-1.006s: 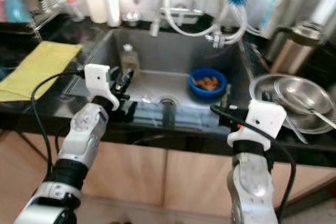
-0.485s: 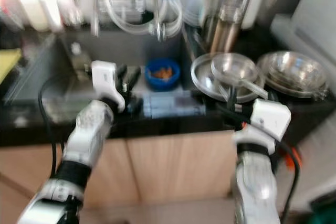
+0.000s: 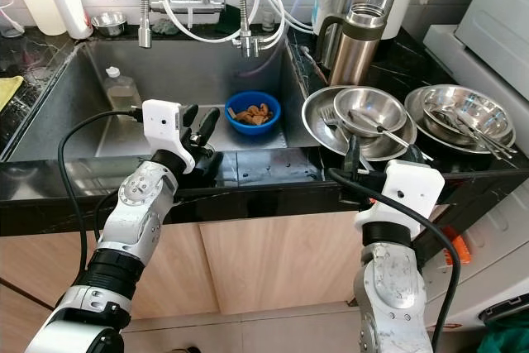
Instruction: Kitchen organization
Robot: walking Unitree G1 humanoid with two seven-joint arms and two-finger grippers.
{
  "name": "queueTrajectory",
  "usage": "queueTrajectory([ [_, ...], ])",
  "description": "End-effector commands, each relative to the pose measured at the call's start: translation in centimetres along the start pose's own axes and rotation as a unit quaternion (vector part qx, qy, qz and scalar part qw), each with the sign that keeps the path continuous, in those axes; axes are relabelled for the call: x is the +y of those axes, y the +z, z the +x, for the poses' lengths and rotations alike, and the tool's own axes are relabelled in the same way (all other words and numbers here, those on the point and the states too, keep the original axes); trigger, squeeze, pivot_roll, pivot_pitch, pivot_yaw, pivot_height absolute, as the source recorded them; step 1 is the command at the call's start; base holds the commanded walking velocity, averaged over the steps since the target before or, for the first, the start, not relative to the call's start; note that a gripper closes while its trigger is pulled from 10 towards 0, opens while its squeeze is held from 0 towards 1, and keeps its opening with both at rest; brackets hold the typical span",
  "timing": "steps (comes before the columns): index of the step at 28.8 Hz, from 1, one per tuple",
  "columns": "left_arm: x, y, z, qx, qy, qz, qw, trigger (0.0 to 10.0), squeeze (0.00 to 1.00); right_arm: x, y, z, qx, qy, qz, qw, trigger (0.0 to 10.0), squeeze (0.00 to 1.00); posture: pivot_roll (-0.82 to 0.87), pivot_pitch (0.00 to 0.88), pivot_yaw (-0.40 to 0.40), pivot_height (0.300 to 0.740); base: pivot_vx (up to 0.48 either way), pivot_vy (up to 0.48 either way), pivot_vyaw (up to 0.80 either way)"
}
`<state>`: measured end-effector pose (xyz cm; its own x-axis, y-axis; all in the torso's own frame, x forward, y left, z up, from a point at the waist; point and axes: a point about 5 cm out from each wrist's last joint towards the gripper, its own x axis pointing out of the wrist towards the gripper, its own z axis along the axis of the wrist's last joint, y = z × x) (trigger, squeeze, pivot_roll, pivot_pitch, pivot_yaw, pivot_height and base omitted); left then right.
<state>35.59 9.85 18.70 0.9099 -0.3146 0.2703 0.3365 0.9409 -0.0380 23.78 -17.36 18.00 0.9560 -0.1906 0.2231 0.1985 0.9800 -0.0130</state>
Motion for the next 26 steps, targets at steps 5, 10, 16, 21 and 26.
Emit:
queueTrajectory([
  [5, 0.0, -0.1, -0.1, 0.003, -0.001, -0.004, 1.000, 10.0, 0.00, -1.1, -0.8, -0.6, 0.014, -0.008, -0.015, 1.000, 10.0, 0.00, 0.07, 0.091, -0.053, 0.740, 0.000, 0.000, 0.00],
  [10, -0.1, -0.3, -0.1, 0.004, 0.000, -0.005, 1.000, 10.0, 0.00, -3.7, -2.8, -2.0, 0.046, -0.039, -0.039, 0.997, 10.0, 0.00, 0.07, 0.091, -0.056, 0.740, 0.000, 0.000, 0.00],
  [16, -0.2, -0.2, -0.1, 0.003, -0.002, -0.005, 1.000, 10.0, 0.00, -3.5, -3.5, -2.2, 0.050, -0.006, -0.033, 0.998, 10.0, 0.00, 0.07, 0.094, -0.053, 0.740, 0.000, 0.000, 0.00],
  [21, -0.1, -0.1, 0.0, 0.002, 0.001, -0.004, 1.000, 10.0, 0.00, -3.2, -3.0, -1.8, 0.026, 0.020, -0.025, 0.999, 10.0, 0.00, 0.07, 0.099, -0.051, 0.740, 0.000, 0.000, 0.00],
  [26, -0.2, -0.1, 0.0, 0.003, 0.000, -0.005, 1.000, 10.0, 0.00, -3.3, -3.1, -1.3, 0.020, 0.033, -0.028, 0.999, 10.0, 0.00, 0.06, 0.104, -0.048, 0.740, 0.000, 0.000, 0.00],
])
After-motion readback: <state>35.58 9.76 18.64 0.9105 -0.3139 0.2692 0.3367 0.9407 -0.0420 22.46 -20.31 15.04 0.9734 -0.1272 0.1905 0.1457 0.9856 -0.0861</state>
